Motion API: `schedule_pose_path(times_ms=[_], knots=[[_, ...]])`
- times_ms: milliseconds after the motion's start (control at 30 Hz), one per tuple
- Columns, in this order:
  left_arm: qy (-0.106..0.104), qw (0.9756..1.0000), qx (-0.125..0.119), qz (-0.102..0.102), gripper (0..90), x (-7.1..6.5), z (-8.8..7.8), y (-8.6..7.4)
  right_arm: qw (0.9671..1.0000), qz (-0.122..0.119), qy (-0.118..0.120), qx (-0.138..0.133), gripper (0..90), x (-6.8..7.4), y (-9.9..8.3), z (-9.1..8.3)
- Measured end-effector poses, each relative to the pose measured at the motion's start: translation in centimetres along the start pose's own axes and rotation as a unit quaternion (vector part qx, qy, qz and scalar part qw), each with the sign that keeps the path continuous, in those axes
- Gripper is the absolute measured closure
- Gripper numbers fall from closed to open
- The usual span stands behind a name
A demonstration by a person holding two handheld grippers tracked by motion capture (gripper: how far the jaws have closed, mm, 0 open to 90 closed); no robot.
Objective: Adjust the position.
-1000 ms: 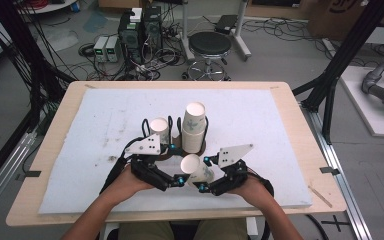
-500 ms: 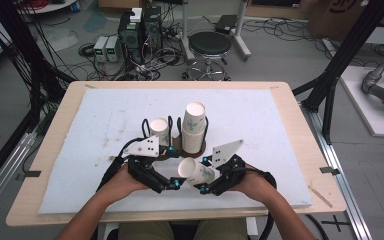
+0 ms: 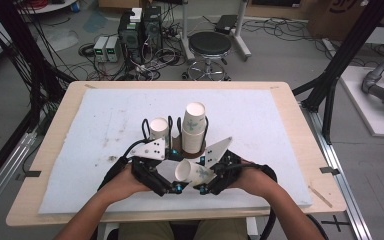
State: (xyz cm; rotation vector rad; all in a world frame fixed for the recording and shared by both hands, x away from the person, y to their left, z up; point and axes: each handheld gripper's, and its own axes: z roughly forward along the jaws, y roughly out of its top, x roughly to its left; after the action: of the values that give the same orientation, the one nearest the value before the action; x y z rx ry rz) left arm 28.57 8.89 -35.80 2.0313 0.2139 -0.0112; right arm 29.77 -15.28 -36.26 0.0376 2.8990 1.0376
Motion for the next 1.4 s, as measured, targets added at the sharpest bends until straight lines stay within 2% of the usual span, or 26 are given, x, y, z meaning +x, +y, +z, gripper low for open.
schedule_pose_path(times_ms=[300, 500, 667, 933, 967, 1000, 1100, 1200, 1300, 1400], knots=[[-0.006, 0.9997, 0.023, 0.006, 18.2, 0.0, 0.7, 0.1, 0.9988, -0.016, 0.014, 0.043, 33.4, 0.0, 1.2, 0.4], [-0.008, 0.9994, 0.032, 0.005, 23.0, 0.1, 0.9, 0.0, 0.9982, -0.017, 0.019, 0.054, 33.3, 0.1, 1.5, 0.6], [-0.014, 0.9989, 0.042, 0.016, 33.5, 0.0, 1.2, -0.1, 0.9973, -0.016, 0.027, 0.066, 33.1, 0.1, 1.6, 0.9], [-0.015, 0.998, 0.056, 0.023, 37.0, 0.0, 1.5, -0.2, 0.9959, -0.011, 0.033, 0.083, 33.8, 0.2, 1.6, 1.2], [-0.014, 0.9979, 0.057, 0.025, 37.1, 0.0, 1.5, -0.2, 0.996, -0.018, 0.035, 0.081, 33.1, 0.1, 1.5, 1.3], [-0.01, 0.9981, 0.055, 0.027, 37.2, -0.1, 1.5, -0.2, 0.9958, -0.013, 0.036, 0.083, 31.4, 0.2, 1.5, 1.3], [-0.007, 0.9991, 0.039, 0.019, 37.2, 0.0, 1.2, -0.4, 0.9982, 0.006, 0.021, 0.056, 21.6, 0.1, 1.2, 0.9], [-0.009, 0.9998, 0.016, 0.012, 37.2, 0.3, 0.7, -0.8, 0.999, 0.038, 0.021, 0.007, 21.2, -0.2, 0.5, 0.0], [-0.005, 1.0, -0.008, 0.001, 37.1, 0.7, 0.1, -1.3, 0.9974, 0.058, 0.019, -0.039, 21.2, -0.4, -0.4, -0.8], [-0.002, 0.9997, -0.024, -0.007, 37.1, 0.9, -0.3, -1.8, 0.9936, 0.083, 0.014, -0.075, 21.2, -0.6, -1.2, -1.4]])
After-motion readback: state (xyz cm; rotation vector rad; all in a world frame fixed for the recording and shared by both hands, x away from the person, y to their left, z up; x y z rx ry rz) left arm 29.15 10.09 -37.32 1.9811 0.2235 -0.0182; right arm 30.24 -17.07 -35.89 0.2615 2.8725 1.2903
